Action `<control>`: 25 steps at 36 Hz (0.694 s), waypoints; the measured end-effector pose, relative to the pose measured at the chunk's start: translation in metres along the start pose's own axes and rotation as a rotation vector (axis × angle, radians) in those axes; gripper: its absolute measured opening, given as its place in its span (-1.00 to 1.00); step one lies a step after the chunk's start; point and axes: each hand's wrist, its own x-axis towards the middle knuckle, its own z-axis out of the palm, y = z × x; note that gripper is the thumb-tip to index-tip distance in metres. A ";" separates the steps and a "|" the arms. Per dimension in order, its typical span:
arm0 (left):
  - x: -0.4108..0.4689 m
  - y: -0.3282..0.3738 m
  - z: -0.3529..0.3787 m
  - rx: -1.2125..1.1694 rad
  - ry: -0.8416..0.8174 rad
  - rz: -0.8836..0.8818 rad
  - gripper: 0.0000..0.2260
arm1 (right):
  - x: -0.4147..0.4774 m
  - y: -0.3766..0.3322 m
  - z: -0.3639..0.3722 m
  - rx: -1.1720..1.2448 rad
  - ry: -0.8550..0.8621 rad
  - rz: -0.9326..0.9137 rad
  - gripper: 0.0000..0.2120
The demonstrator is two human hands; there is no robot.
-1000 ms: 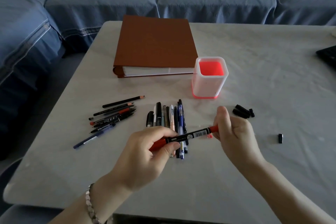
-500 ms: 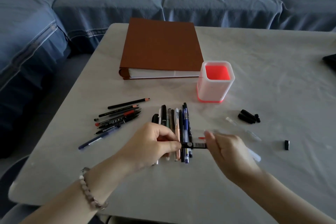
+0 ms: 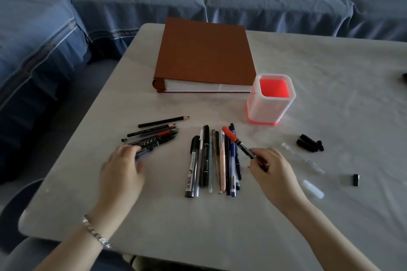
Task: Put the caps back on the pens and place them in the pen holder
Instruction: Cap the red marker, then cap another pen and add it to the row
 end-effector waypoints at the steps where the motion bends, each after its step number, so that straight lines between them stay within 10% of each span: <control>1: 0.000 -0.006 0.000 0.041 -0.016 -0.022 -0.73 | 0.003 -0.001 0.003 0.011 0.030 0.014 -0.75; 11: -0.002 -0.011 0.007 0.165 -0.175 0.021 -0.87 | 0.006 -0.007 0.046 -0.167 0.092 -0.035 -0.82; 25: -0.017 0.079 -0.006 -0.365 -0.160 0.253 -0.89 | 0.001 0.035 -0.017 -0.247 0.091 -0.024 -0.83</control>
